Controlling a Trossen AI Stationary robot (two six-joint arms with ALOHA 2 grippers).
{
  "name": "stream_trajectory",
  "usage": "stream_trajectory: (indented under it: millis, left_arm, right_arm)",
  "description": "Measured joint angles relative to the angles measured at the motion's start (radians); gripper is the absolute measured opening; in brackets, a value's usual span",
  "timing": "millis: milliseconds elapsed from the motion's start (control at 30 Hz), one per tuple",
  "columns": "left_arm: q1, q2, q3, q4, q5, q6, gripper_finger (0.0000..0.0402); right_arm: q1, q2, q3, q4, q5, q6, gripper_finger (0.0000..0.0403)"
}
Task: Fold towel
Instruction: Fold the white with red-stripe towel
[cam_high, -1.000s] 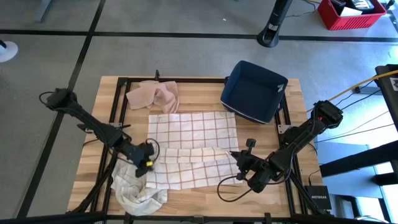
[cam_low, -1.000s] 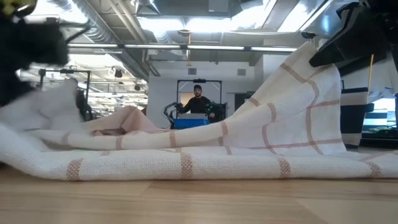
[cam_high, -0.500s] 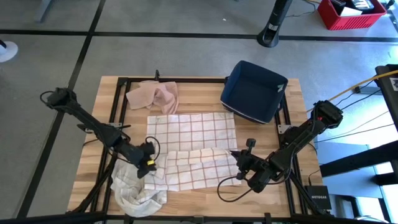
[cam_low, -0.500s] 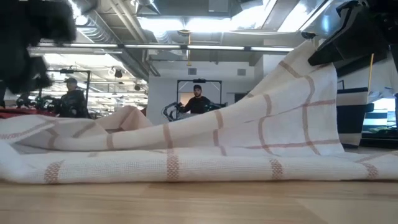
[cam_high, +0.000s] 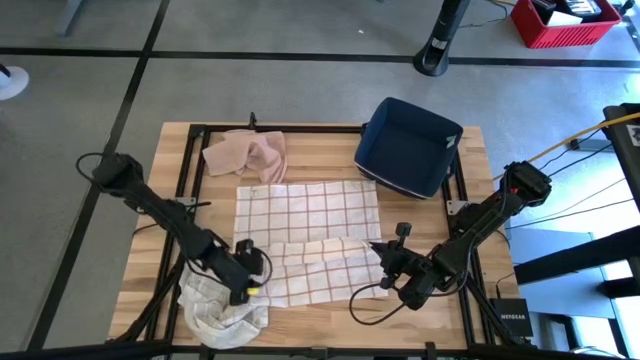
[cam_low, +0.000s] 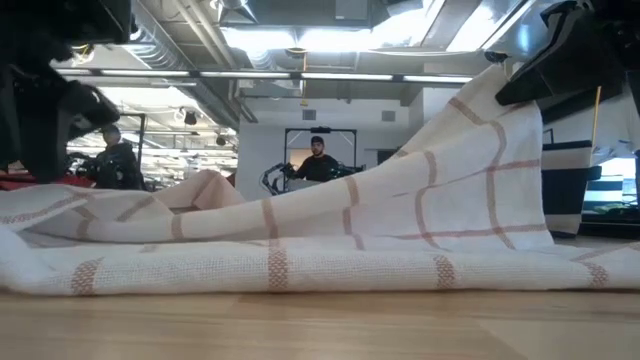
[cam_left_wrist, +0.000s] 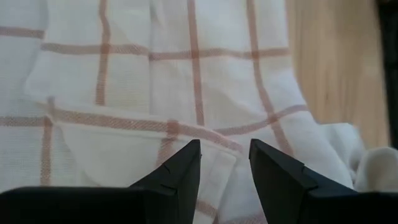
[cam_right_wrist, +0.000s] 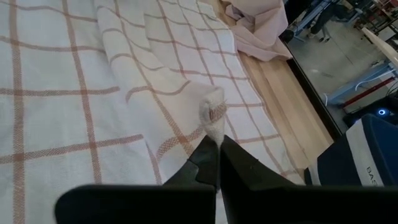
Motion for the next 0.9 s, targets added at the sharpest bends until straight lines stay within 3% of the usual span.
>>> stream_trajectory:
  millis: [167,300,500,700,900]
  left_arm:
    - [-0.015,0.106,0.149,-0.233,-0.043,0.016,0.0131]
    - [-0.003,0.170,0.154,-0.360,-0.058,0.014,0.0131]
    - [0.016,0.175,0.158,-0.593,-0.132,-0.156,0.0131]
    - [0.014,0.095,0.166,-0.659,-0.227,-0.222,0.0131]
    - [0.001,0.042,0.166,-0.526,-0.234,-0.359,0.0131]
  right_arm:
    - [0.000,0.000,0.000,0.000,0.009,0.000,0.0007]
    - [0.000,0.000,0.000,-0.001,0.010,0.000,0.0007]
    - [0.000,0.000,0.000,0.000,0.011,0.000,0.0007]
    - [-0.007,0.000,0.000,-0.001,0.016,-0.001,0.0007]
    - [-0.006,0.000,0.000,0.000,0.014,-0.001,0.0007]
